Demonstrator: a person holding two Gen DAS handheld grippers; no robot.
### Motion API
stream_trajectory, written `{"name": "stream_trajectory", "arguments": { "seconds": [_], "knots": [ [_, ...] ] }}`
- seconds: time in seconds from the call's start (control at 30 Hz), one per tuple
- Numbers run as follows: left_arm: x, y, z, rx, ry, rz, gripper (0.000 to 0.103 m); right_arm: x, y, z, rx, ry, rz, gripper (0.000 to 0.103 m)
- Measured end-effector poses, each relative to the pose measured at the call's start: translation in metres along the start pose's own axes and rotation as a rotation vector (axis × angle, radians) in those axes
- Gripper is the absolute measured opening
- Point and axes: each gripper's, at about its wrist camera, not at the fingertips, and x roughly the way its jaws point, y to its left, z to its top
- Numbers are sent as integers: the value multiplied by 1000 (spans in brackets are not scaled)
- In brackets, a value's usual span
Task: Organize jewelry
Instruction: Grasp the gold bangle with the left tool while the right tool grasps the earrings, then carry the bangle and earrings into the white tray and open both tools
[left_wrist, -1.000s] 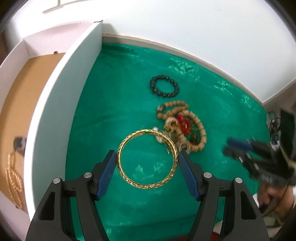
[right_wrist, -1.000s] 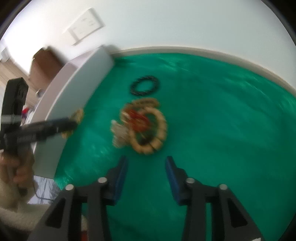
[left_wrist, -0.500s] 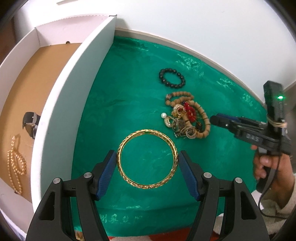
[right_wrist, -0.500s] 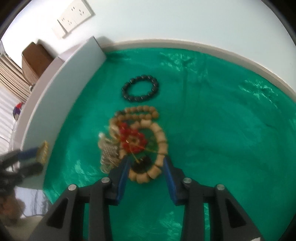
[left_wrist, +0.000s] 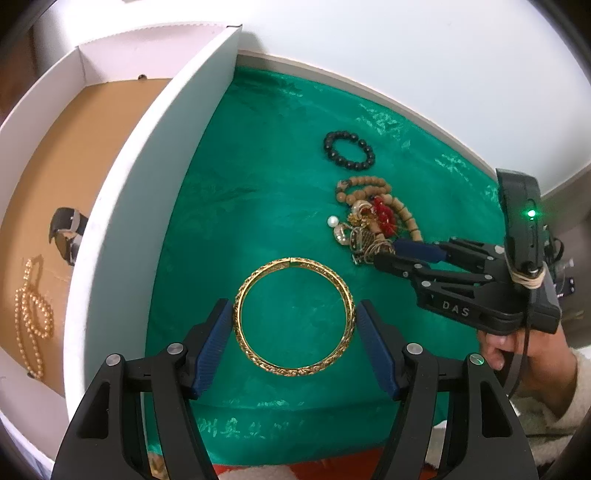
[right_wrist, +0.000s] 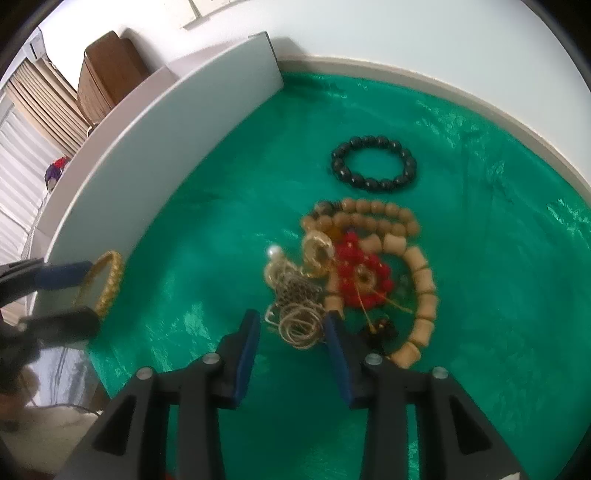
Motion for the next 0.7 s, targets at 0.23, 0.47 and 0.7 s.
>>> {"name": "stream_trajectory", "arguments": {
  "seconds": [0.23, 0.47, 0.7],
  "knots": [
    [4, -1, 0, -5, 10, -1, 70, 2, -1, 3, -36, -6, -11, 25],
    [-5, -1, -2, -9, -4, -3, 70, -44, -13, -3, 47, -54, 75, 23],
    [-37, -3, -4, -28, -48, -5, 70, -98, -30, -1, 162, -115, 171, 23]
  ]
}}
